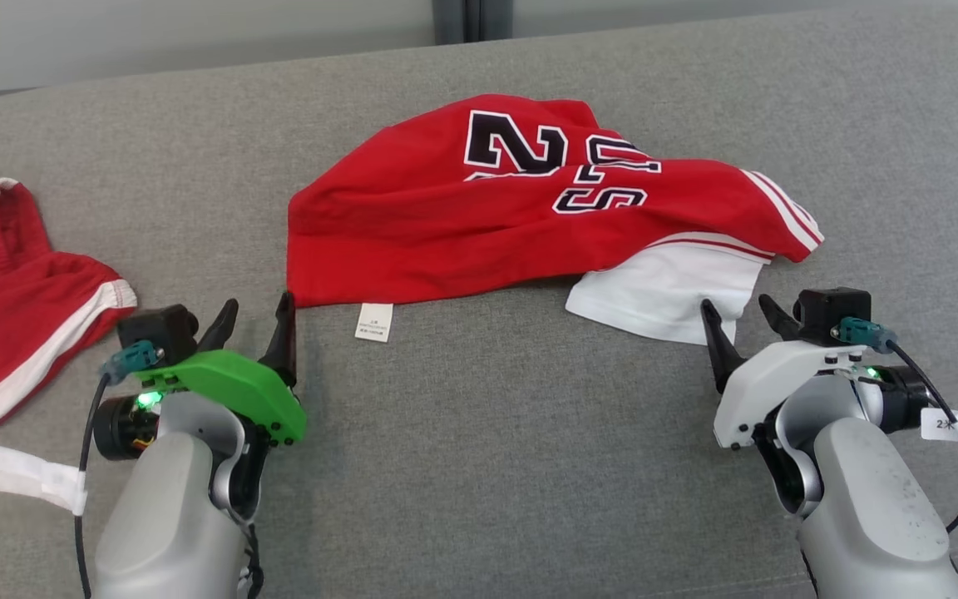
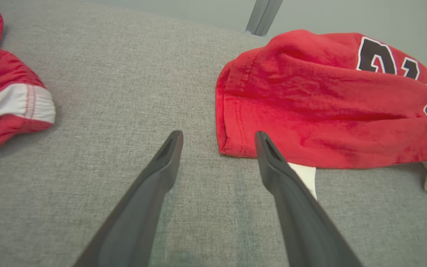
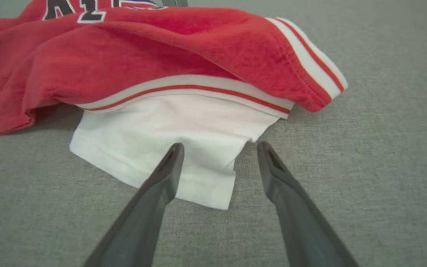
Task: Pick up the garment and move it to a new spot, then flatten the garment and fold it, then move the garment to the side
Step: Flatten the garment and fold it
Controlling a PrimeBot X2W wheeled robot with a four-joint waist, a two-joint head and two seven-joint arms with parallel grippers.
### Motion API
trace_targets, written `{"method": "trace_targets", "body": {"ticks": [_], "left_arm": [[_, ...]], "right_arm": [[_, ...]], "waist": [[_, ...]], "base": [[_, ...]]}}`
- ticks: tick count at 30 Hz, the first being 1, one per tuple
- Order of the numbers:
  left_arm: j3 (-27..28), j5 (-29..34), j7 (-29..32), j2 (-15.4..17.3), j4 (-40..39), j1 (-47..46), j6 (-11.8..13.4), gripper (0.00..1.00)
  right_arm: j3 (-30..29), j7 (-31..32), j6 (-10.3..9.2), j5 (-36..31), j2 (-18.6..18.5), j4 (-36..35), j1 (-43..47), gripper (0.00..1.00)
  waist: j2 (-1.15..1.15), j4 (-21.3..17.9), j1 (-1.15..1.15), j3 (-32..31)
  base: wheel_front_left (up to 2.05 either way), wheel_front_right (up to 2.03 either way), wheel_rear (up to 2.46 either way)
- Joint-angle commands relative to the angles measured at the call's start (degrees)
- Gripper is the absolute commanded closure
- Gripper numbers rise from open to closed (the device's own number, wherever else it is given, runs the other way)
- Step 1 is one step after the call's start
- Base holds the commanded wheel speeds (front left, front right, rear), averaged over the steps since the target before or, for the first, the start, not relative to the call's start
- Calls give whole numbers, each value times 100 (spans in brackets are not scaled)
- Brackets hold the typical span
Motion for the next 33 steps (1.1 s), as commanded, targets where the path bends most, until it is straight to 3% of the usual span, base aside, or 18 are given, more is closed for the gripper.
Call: {"method": "trace_targets", "body": {"ticks": [1, 9, 14, 15, 16, 17, 18, 26, 33], "left_arm": [[-23, 25, -24, -21, 137, -194, 0, 0], [-198, -110, -330, -164, 976, -802, -38, 0], [-423, -99, -263, -212, 1451, -924, -52, 0], [-474, -99, -198, -221, 1545, -929, -57, 0], [-520, -123, -149, -233, 1629, -933, -59, 0], [-535, -161, -161, -242, 1703, -951, -64, 60], [-562, -159, -194, -247, 1743, -957, -67, 100], [-505, -596, -657, -236, 1612, -846, -90, 100], [-884, -1719, -599, -181, -197, -498, -98, 100]], "right_arm": [[36, 2, -10, 65, -10, 122, -125, 0], [487, -123, -9, 92, 0, 894, -463, 0], [929, 114, 4, -38, 37, 1210, -486, 0], [1000, 174, 19, -82, 49, 1236, -484, 7], [1095, 253, 26, -104, 58, 1253, -468, 30], [1167, 309, 29, -124, 69, 1247, -443, 81], [1243, 355, 30, -162, 73, 1235, -421, 100], [1200, 185, 9, 152, 13, 373, -168, 100], [378, 176, -10, 180, -58, -1548, 282, 100]], "waist": [[0, -210, 0, 321], [0, -289, 0, 603], [0, -237, 0, 626], [0, -229, 0, 626], [0, -220, 0, 622], [0, -215, 0, 612], [0, -212, 0, 597], [0, -210, 0, 236], [0, -227, 0, -169]], "base": [[0, 0, 0], [0, 0, 0], [0, 0, 0], [0, 0, 0], [0, 0, 0], [0, 0, 0], [0, 0, 0], [0, 0, 0], [0, 0, 0]]}}
